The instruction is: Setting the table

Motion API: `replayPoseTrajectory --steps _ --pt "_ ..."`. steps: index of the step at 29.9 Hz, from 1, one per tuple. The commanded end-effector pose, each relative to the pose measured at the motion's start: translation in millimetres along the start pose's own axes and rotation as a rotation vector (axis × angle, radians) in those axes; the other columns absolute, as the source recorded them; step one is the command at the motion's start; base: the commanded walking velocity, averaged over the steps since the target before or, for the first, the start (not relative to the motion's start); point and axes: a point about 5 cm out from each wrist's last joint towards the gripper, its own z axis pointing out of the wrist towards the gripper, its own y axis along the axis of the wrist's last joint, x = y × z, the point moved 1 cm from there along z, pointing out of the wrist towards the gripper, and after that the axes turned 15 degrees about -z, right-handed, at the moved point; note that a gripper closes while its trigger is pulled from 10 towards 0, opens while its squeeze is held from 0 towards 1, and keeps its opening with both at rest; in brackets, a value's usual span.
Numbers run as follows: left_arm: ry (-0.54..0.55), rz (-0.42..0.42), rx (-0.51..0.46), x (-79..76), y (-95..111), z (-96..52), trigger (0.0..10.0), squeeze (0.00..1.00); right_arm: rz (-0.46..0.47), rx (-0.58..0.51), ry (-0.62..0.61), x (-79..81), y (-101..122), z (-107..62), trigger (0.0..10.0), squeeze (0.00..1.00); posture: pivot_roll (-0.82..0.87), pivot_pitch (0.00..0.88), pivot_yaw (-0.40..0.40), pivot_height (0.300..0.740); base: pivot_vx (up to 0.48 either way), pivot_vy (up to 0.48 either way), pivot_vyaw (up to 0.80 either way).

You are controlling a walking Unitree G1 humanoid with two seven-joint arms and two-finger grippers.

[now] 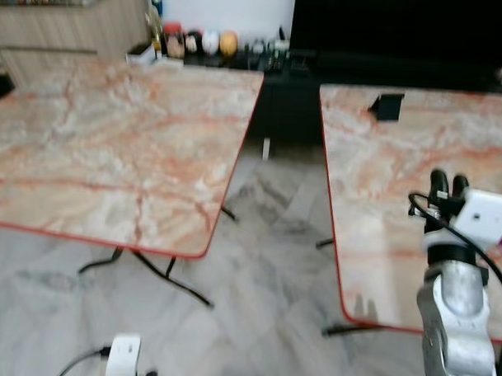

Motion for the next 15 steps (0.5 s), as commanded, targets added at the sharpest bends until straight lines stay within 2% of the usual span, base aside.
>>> replayPoseTrajectory --steps 1,15 --pt "0.021 0.012 0.003 11.3 -0.5 -1.7 10.0 0.0 0.018 -0.02 0.017 7.2 6.1 0.3 10.0 0.0 0.01 0.0 -0.015 0.74 0.0 0.356 0.0" --pt "0.027 0.023 0.013 18.0 -2.5 -3.2 10.0 0.0 0.02 -0.019 0.028 9.8 5.0 0.0 10.0 0.0 0.02 0.0 -0.022 0.74 0.0 0.355 0.0"
